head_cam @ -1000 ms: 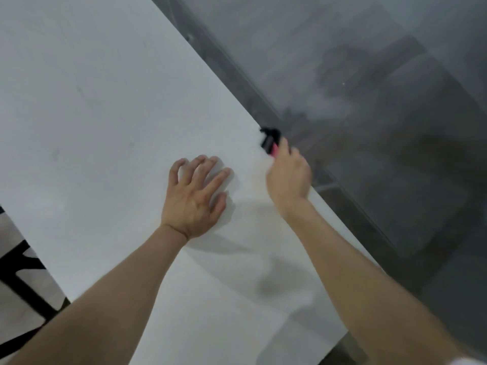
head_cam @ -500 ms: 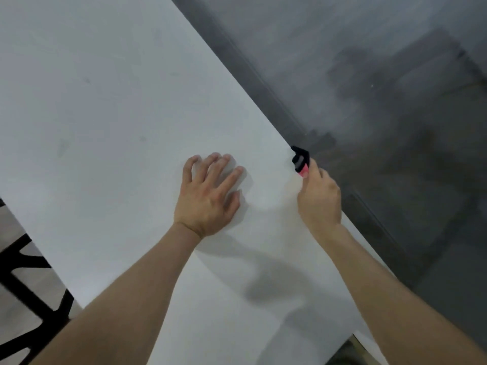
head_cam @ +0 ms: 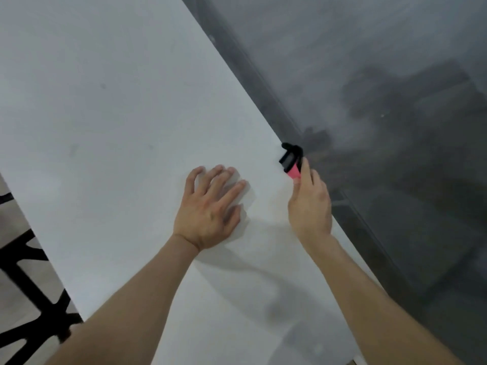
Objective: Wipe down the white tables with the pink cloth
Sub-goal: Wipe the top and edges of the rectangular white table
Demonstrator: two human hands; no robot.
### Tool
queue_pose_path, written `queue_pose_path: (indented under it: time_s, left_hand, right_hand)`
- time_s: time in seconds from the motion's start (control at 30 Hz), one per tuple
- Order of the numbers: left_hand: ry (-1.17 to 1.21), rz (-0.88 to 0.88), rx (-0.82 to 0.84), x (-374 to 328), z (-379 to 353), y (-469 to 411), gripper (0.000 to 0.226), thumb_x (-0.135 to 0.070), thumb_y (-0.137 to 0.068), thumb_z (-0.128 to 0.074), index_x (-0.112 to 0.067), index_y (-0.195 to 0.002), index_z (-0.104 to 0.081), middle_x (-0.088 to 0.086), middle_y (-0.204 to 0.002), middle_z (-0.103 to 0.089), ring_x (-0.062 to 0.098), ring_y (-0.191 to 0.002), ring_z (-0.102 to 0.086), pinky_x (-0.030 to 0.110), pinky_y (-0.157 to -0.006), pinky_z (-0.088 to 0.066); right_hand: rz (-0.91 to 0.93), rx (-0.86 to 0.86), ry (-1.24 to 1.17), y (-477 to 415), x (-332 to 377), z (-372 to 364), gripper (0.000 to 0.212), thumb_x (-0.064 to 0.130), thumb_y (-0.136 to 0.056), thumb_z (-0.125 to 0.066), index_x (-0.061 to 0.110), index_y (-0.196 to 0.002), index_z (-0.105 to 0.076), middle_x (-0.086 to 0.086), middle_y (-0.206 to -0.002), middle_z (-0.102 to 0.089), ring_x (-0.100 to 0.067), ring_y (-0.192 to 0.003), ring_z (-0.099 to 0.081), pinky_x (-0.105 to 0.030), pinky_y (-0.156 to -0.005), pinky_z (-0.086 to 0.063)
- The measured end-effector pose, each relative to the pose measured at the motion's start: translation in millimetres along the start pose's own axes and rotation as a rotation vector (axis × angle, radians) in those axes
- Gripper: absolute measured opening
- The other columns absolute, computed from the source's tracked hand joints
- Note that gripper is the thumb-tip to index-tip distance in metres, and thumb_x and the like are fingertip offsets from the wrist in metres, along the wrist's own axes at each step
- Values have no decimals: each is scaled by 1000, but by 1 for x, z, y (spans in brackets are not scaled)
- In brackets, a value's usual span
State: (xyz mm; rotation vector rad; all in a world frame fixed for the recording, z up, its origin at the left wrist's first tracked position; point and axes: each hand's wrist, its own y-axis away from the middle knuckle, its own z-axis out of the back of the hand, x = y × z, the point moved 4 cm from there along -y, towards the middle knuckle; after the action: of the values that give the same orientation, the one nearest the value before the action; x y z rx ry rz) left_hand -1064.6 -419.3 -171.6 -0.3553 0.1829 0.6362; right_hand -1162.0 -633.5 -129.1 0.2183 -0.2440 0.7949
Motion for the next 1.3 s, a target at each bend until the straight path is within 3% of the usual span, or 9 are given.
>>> queue_pose_path:
  time_s: [0.1,0.27,0.33,0.5,0.63,0.93,1.07,1.17,1.3]
  left_hand:
    - [-2,11,15,-3,3,0,49,-42,-104,-58,-22,-148,-65,12,-159,-56,40,-150,-49,66,-124,-29]
    - [-22,-8,31,-1,3,0,52,-44,-106,-56,-22,-153,-61,12,-162,-53,42,-150,-48,69,-123,-29]
    - [-34,-10,29,1,3,0,53,-45,-106,-57,-22,-154,-60,12,-162,-53,42,-150,-48,69,-123,-29]
    - [-36,-5,10,-2,5,0,51,-42,-104,-61,-22,-151,-65,12,-160,-57,41,-149,-52,68,-123,-31]
    - [-32,-3,19,1,2,0,52,-43,-104,-60,-21,-151,-66,13,-160,-56,41,-148,-52,67,-124,-30]
    - [-64,-38,81,-3,6,0,53,-43,-107,-55,-22,-155,-60,13,-163,-52,42,-152,-47,69,-124,-28]
    - [-55,-92,84,-1,14,-9,48,-42,-108,-56,-22,-151,-63,14,-157,-58,42,-143,-55,63,-120,-35]
    - [-62,-189,76,32,24,-30,47,-41,-111,-55,-22,-154,-60,14,-151,-61,40,-137,-56,57,-118,-39]
    - [-247,151,37,115,37,-69,51,-46,-112,-45,-31,-160,-53,13,-163,-49,41,-154,-42,60,-125,-30]
  right_hand:
    - [-20,48,-11,-14,14,-6,56,18,-114,-44,10,-168,-31,-15,-146,-58,-37,-131,-58,-51,-110,-48]
    - [111,154,-13,-145,146,-38,59,8,-110,-39,8,-168,-25,-19,-150,-56,-37,-133,-59,-46,-110,-48]
    - [121,179,-4,-165,165,-45,59,8,-110,-38,9,-168,-26,-18,-149,-57,-37,-134,-60,-45,-109,-49]
    - [79,87,-38,-72,56,-20,56,11,-114,-43,11,-169,-31,-13,-148,-59,-34,-128,-61,-43,-106,-50]
    - [-18,101,-39,16,-26,7,56,15,-114,-45,11,-169,-34,-14,-150,-60,-36,-132,-60,-52,-110,-52]
    - [98,90,34,-132,136,-41,68,5,-107,-43,10,-171,-21,-16,-152,-55,-34,-131,-59,-42,-109,-48]
    - [87,62,23,-78,71,-23,71,-1,-104,-49,12,-171,-26,-13,-145,-60,-33,-125,-62,-41,-103,-52]
    - [21,51,43,-13,4,1,65,1,-105,-53,9,-167,-36,-16,-144,-63,-38,-125,-65,-49,-99,-57]
    - [8,79,56,-27,26,-6,66,-2,-102,-58,4,-165,-39,-20,-142,-65,-41,-123,-65,-49,-100,-55]
